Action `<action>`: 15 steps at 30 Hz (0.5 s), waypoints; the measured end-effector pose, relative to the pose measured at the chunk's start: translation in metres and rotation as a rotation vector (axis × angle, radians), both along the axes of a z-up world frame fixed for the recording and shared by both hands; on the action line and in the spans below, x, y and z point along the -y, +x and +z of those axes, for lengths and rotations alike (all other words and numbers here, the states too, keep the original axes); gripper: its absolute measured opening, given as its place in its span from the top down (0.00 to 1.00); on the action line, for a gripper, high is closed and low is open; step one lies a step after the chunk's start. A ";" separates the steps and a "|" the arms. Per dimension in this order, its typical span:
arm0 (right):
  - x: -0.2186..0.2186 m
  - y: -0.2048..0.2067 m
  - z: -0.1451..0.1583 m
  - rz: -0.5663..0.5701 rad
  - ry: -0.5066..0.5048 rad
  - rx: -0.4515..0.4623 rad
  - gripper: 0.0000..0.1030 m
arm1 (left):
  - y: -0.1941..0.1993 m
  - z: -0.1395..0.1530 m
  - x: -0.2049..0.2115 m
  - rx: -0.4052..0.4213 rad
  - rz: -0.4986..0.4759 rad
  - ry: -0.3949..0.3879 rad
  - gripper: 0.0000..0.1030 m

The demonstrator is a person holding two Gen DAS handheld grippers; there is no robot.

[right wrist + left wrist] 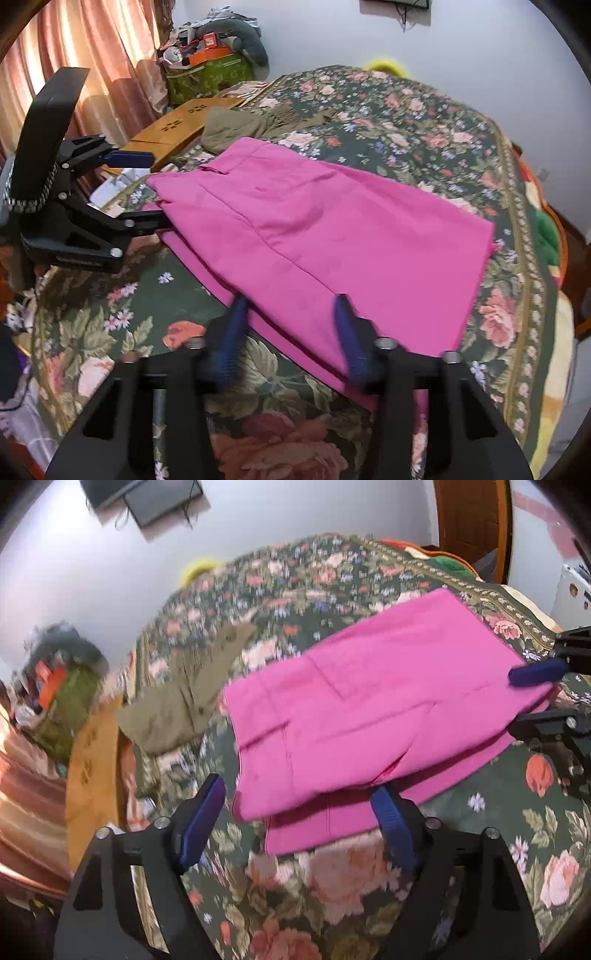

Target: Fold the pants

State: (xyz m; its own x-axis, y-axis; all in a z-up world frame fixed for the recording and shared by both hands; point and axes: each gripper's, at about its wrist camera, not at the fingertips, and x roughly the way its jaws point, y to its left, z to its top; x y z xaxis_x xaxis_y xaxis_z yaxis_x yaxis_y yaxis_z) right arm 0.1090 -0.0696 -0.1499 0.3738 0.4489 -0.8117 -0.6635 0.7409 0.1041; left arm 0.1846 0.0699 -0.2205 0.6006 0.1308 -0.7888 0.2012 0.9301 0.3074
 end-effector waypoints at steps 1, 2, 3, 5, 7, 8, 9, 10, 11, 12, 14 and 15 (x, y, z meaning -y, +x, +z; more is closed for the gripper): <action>0.000 0.001 0.000 -0.001 0.005 -0.004 0.80 | -0.001 0.001 0.004 0.020 -0.010 0.014 0.29; 0.001 0.001 0.001 0.000 0.009 -0.007 0.87 | -0.002 0.002 0.007 0.032 -0.022 0.024 0.33; 0.001 0.001 0.001 0.004 0.012 -0.006 0.91 | -0.003 0.003 0.010 0.035 -0.031 0.027 0.41; 0.002 -0.004 0.004 0.013 0.012 0.017 0.93 | -0.004 0.003 0.015 0.035 -0.053 0.026 0.54; 0.003 -0.007 0.007 0.016 0.017 0.038 0.95 | -0.005 0.002 0.018 0.039 -0.059 0.031 0.71; 0.004 -0.008 0.008 0.018 0.018 0.049 0.95 | -0.005 0.003 0.018 0.040 -0.059 0.024 0.75; 0.004 -0.009 0.009 0.022 0.016 0.055 0.96 | -0.006 0.003 0.017 0.032 -0.059 -0.005 0.78; 0.005 -0.010 0.010 0.022 0.013 0.063 0.96 | -0.007 0.004 0.016 0.026 -0.058 -0.026 0.81; 0.006 -0.011 0.011 0.022 0.011 0.069 0.96 | -0.008 0.004 0.016 0.022 -0.059 -0.042 0.82; 0.007 -0.012 0.011 0.021 0.008 0.070 0.96 | -0.010 0.003 0.017 0.019 -0.058 -0.048 0.84; 0.008 -0.012 0.009 0.016 0.000 0.066 0.96 | -0.014 0.002 0.019 0.011 -0.060 -0.056 0.85; 0.009 -0.012 0.008 0.011 -0.003 0.063 0.96 | -0.015 0.000 0.020 0.002 -0.064 -0.061 0.85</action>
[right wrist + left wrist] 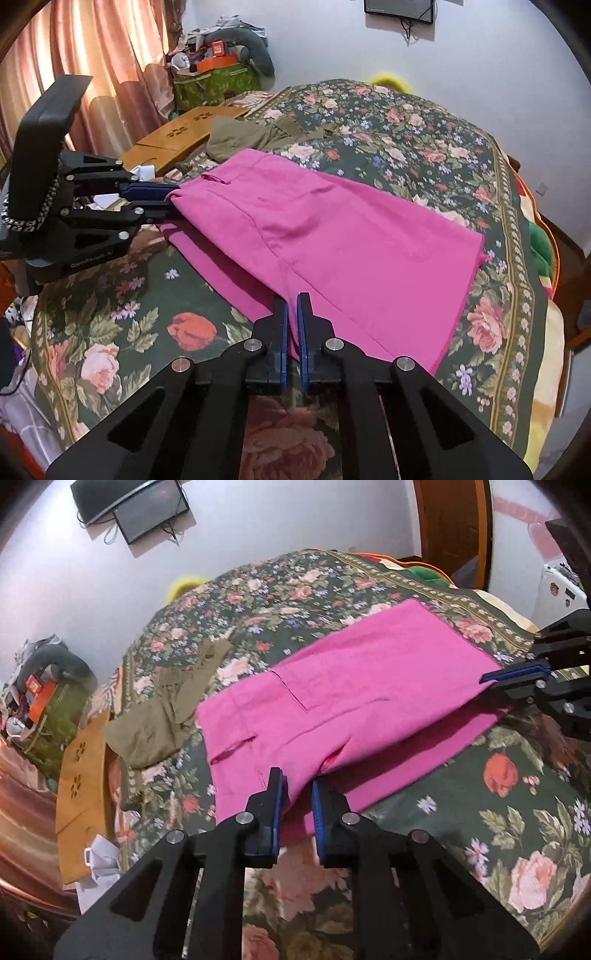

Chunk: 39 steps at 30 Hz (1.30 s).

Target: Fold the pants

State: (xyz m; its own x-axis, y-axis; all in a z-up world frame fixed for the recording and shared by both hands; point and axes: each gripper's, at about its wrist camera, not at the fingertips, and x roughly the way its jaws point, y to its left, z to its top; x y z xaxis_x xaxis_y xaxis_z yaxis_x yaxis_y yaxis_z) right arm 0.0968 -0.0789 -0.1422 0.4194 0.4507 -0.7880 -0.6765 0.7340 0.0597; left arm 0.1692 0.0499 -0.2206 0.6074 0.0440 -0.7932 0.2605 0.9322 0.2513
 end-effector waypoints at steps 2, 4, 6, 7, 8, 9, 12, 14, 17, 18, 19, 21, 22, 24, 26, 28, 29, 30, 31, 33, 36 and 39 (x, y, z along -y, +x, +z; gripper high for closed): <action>0.002 0.000 -0.003 -0.008 -0.007 -0.013 0.96 | -0.003 -0.003 0.002 -0.014 -0.005 0.003 0.85; 0.004 -0.002 -0.006 -0.015 -0.014 -0.031 0.96 | -0.004 -0.005 0.001 -0.046 0.013 0.008 0.84; 0.006 -0.004 -0.006 -0.019 -0.013 -0.051 0.94 | -0.007 -0.001 -0.002 -0.062 0.031 -0.027 0.84; 0.008 -0.004 -0.004 -0.021 -0.009 -0.058 0.94 | -0.009 0.002 -0.005 -0.065 0.036 -0.048 0.84; 0.010 -0.006 -0.002 -0.025 -0.001 -0.062 0.94 | -0.011 0.005 -0.007 -0.068 0.043 -0.066 0.84; 0.011 -0.007 0.001 -0.023 -0.001 -0.065 0.94 | -0.012 0.009 -0.011 -0.074 0.053 -0.089 0.84; 0.011 -0.013 0.011 0.001 0.020 -0.052 0.93 | -0.014 0.021 -0.021 -0.072 0.077 -0.147 0.82; 0.010 -0.014 0.018 -0.003 0.037 -0.036 0.91 | -0.012 0.029 -0.026 -0.067 0.099 -0.172 0.72; 0.006 -0.007 0.025 -0.029 0.088 -0.038 0.79 | -0.003 0.042 -0.033 -0.047 0.133 -0.229 0.43; 0.005 -0.004 0.025 -0.042 0.102 -0.045 0.73 | -0.001 0.045 -0.034 -0.037 0.140 -0.243 0.38; 0.003 -0.001 0.025 -0.058 0.114 -0.051 0.70 | 0.003 0.048 -0.036 -0.028 0.149 -0.260 0.37; -0.002 0.007 0.024 -0.087 0.135 -0.061 0.65 | 0.012 0.050 -0.037 -0.031 0.166 -0.280 0.36; -0.006 0.012 0.021 -0.099 0.143 -0.074 0.65 | 0.017 0.049 -0.037 -0.037 0.172 -0.289 0.35; -0.012 0.019 0.016 -0.119 0.143 -0.097 0.65 | 0.028 0.044 -0.037 -0.056 0.187 -0.304 0.34; -0.017 0.027 0.008 -0.135 0.148 -0.140 0.65 | 0.037 0.035 -0.036 -0.088 0.194 -0.318 0.34; -0.020 0.033 0.000 -0.144 0.155 -0.187 0.65 | 0.047 0.020 -0.033 -0.127 0.188 -0.305 0.31; -0.022 0.036 -0.005 -0.147 0.154 -0.211 0.65 | 0.048 0.014 -0.032 -0.140 0.183 -0.291 0.30; -0.023 0.038 -0.009 -0.150 0.150 -0.228 0.65 | 0.051 0.004 -0.030 -0.161 0.180 -0.268 0.29; -0.024 0.039 -0.013 -0.151 0.143 -0.243 0.64 | 0.053 -0.006 -0.030 -0.181 0.182 -0.250 0.29; -0.023 0.039 -0.022 -0.136 0.130 -0.266 0.64 | 0.053 -0.019 -0.032 -0.201 0.188 -0.251 0.23; -0.015 0.035 -0.024 -0.128 0.130 -0.256 0.60 | 0.047 -0.021 -0.041 -0.178 0.191 -0.285 0.19; -0.003 0.031 -0.023 -0.141 0.122 -0.242 0.58 | 0.042 -0.019 -0.046 -0.163 0.206 -0.266 0.17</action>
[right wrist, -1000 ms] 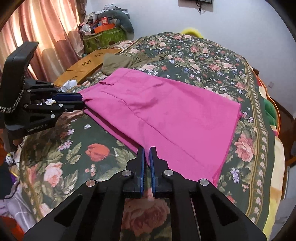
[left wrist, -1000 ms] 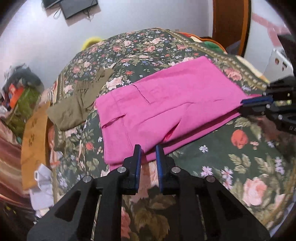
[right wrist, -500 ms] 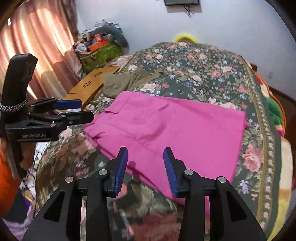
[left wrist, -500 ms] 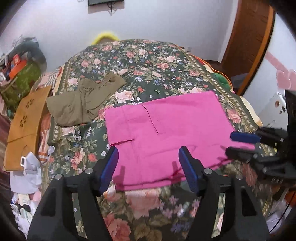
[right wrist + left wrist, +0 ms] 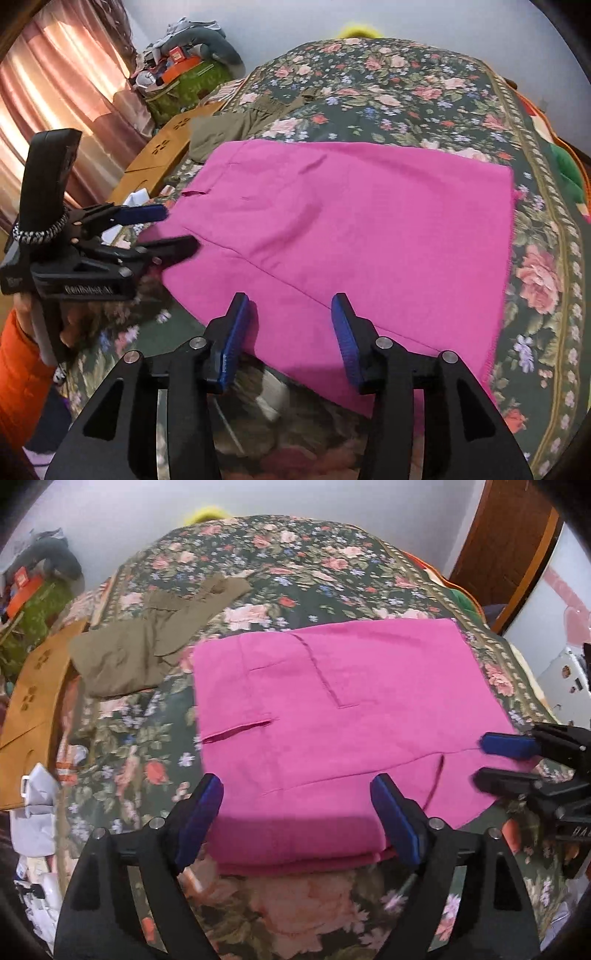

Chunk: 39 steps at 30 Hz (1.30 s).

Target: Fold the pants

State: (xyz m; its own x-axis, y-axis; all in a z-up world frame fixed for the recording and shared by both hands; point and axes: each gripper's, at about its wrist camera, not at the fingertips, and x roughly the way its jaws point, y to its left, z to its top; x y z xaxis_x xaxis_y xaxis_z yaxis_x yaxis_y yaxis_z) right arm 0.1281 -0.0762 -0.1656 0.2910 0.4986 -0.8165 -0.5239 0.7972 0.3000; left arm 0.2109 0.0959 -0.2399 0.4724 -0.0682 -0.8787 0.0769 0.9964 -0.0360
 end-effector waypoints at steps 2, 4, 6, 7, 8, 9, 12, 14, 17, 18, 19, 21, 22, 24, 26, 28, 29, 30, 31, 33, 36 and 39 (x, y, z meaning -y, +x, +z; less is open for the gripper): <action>0.012 -0.002 -0.001 -0.020 -0.001 -0.001 0.56 | -0.004 0.001 -0.004 0.002 0.009 0.014 0.14; 0.023 -0.002 -0.002 -0.043 0.002 -0.008 0.55 | -0.008 0.000 -0.010 0.000 0.021 -0.011 0.14; 0.036 -0.003 -0.003 -0.073 0.003 -0.017 0.55 | -0.012 0.001 -0.018 0.001 0.044 -0.028 0.14; 0.040 -0.004 -0.002 -0.083 0.001 -0.018 0.55 | -0.014 0.002 -0.020 0.001 0.052 -0.036 0.14; 0.046 -0.005 -0.002 -0.097 -0.004 -0.019 0.55 | -0.015 0.002 -0.023 0.001 0.060 -0.044 0.14; 0.051 -0.005 -0.003 -0.105 -0.008 -0.019 0.55 | -0.018 0.002 -0.026 0.002 0.075 -0.039 0.14; 0.065 -0.009 -0.005 -0.135 -0.018 -0.021 0.55 | -0.025 0.001 -0.030 0.005 0.086 -0.009 0.14; 0.074 -0.011 -0.006 -0.154 -0.018 -0.024 0.55 | -0.028 -0.001 -0.035 0.002 0.088 -0.029 0.14; 0.085 -0.014 -0.008 -0.180 -0.036 -0.015 0.55 | -0.031 -0.003 -0.041 -0.007 0.107 -0.062 0.12; 0.089 -0.015 -0.008 -0.187 -0.033 -0.019 0.55 | -0.032 -0.002 -0.041 -0.006 0.111 -0.061 0.11; 0.092 -0.015 -0.009 -0.194 -0.033 -0.020 0.55 | -0.032 -0.002 -0.041 -0.006 0.112 -0.058 0.11; 0.097 -0.016 -0.009 -0.206 -0.040 -0.021 0.55 | -0.032 -0.002 -0.039 -0.005 0.113 -0.049 0.11; 0.099 -0.016 -0.009 -0.207 -0.039 -0.022 0.55 | -0.032 -0.001 -0.038 -0.005 0.113 -0.044 0.11; 0.101 -0.015 -0.008 -0.208 -0.037 -0.029 0.55 | -0.031 0.000 -0.037 -0.009 0.117 -0.037 0.11; 0.103 -0.014 -0.005 -0.212 -0.040 -0.037 0.55 | -0.030 0.002 -0.038 -0.017 0.121 -0.041 0.11; 0.106 -0.011 0.000 -0.223 -0.026 -0.035 0.55 | -0.029 0.005 -0.041 -0.023 0.133 -0.068 0.12; 0.106 -0.009 0.003 -0.228 -0.018 -0.029 0.55 | -0.029 0.007 -0.042 -0.022 0.136 -0.081 0.12; 0.107 -0.007 0.005 -0.231 -0.012 -0.023 0.54 | -0.028 0.009 -0.043 -0.022 0.139 -0.085 0.12; 0.108 -0.005 0.009 -0.234 -0.005 -0.013 0.54 | -0.026 0.011 -0.044 -0.020 0.142 -0.081 0.12; 0.108 0.000 0.017 -0.236 -0.004 0.012 0.54 | -0.022 0.017 -0.047 -0.008 0.146 -0.072 0.12; 0.109 0.012 0.029 -0.233 -0.011 0.052 0.54 | -0.012 0.026 -0.050 0.016 0.154 -0.058 0.12; 0.110 0.029 0.038 -0.240 -0.017 0.093 0.53 | 0.004 0.033 -0.055 0.031 0.164 -0.045 0.12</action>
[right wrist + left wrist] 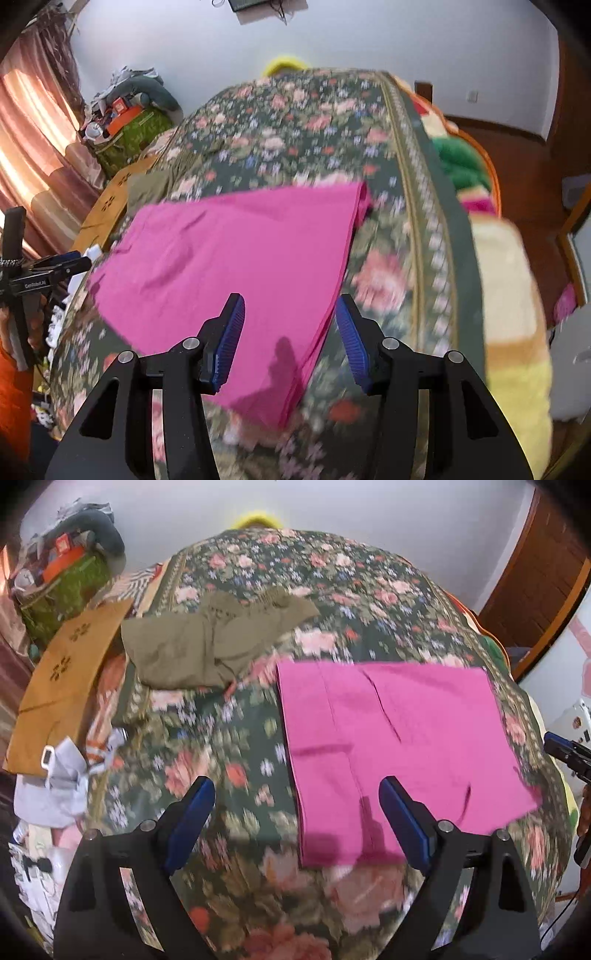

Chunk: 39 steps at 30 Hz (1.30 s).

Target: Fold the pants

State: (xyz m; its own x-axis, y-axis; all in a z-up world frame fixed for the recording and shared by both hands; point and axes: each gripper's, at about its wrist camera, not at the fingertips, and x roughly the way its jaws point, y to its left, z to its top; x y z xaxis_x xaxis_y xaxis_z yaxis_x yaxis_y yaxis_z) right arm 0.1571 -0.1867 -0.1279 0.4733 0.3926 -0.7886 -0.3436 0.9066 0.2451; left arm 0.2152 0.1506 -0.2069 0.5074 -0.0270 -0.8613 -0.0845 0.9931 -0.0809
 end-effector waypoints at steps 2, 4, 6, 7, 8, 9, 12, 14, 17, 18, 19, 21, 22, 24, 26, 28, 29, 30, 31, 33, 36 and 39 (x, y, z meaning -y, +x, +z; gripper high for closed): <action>0.001 0.012 0.004 -0.010 -0.003 0.019 0.53 | 0.014 0.003 -0.002 0.008 0.005 0.010 0.12; 0.003 0.023 0.006 -0.019 -0.003 0.033 0.53 | 0.028 0.004 -0.003 0.012 0.007 0.012 0.12; 0.004 0.037 0.003 -0.028 -0.009 0.037 0.53 | 0.042 0.003 -0.004 0.010 0.010 0.009 0.12; 0.004 0.042 0.002 -0.030 -0.012 0.036 0.53 | 0.050 0.001 -0.005 0.006 0.011 0.006 0.12; 0.004 0.049 -0.001 -0.032 -0.014 0.033 0.53 | 0.057 -0.001 -0.005 0.003 0.012 0.006 0.12; 0.005 0.055 -0.003 -0.035 -0.017 0.029 0.53 | 0.063 -0.003 -0.005 -0.002 0.014 0.008 0.12; 0.005 0.075 -0.012 -0.043 -0.025 0.015 0.53 | 0.082 -0.010 -0.006 -0.018 0.017 0.013 0.12; 0.006 0.089 -0.019 -0.046 -0.023 0.002 0.53 | 0.095 -0.016 -0.006 -0.028 0.016 0.015 0.12; 0.006 0.107 -0.026 -0.052 -0.020 -0.011 0.53 | 0.114 -0.024 -0.009 -0.043 0.018 0.021 0.12; 0.006 0.112 -0.029 -0.054 -0.020 -0.014 0.53 | 0.120 -0.027 -0.009 -0.048 0.020 0.023 0.12; 0.005 0.117 -0.031 -0.053 -0.018 -0.017 0.53 | 0.125 -0.030 -0.010 -0.052 0.021 0.024 0.12; 0.001 0.127 -0.035 -0.043 -0.022 -0.022 0.53 | 0.134 -0.037 -0.011 -0.066 0.022 0.027 0.12; -0.001 0.130 -0.037 -0.036 -0.027 -0.023 0.53 | 0.137 -0.041 -0.011 -0.072 0.021 0.030 0.12; -0.007 0.138 -0.043 -0.018 -0.045 -0.024 0.53 | 0.142 -0.047 -0.011 -0.081 0.018 0.037 0.12; -0.009 0.146 -0.049 -0.004 -0.051 -0.038 0.53 | 0.144 -0.054 -0.010 -0.091 0.013 0.047 0.12; -0.011 0.154 -0.057 0.006 -0.057 -0.066 0.53 | 0.144 -0.060 -0.010 -0.101 0.007 0.055 0.12; -0.011 0.158 -0.063 0.002 -0.065 -0.085 0.53 | 0.144 -0.063 -0.009 -0.105 0.008 0.060 0.12; -0.009 0.161 -0.067 -0.007 -0.052 -0.098 0.55 | 0.143 -0.065 -0.009 -0.108 0.010 0.061 0.12; -0.009 0.162 -0.068 -0.011 -0.044 -0.097 0.56 | 0.143 -0.067 -0.009 -0.109 0.009 0.060 0.12; -0.008 0.163 -0.068 -0.016 -0.036 -0.100 0.78 | 0.141 -0.069 -0.009 -0.106 0.011 0.061 0.11; -0.010 0.161 -0.073 0.004 -0.022 -0.131 0.91 | 0.139 -0.069 -0.008 -0.088 0.018 0.067 0.13; -0.017 0.155 -0.072 0.036 -0.100 -0.064 0.96 | 0.132 -0.066 -0.004 -0.044 0.012 0.091 0.24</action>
State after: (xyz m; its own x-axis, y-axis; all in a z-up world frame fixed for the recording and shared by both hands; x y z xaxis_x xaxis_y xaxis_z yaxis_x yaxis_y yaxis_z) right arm 0.3117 -0.1696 -0.1994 0.4075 0.3258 -0.8531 -0.3625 0.9151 0.1764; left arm 0.3475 0.1546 -0.2725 0.4685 0.0587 -0.8815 -0.0983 0.9951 0.0141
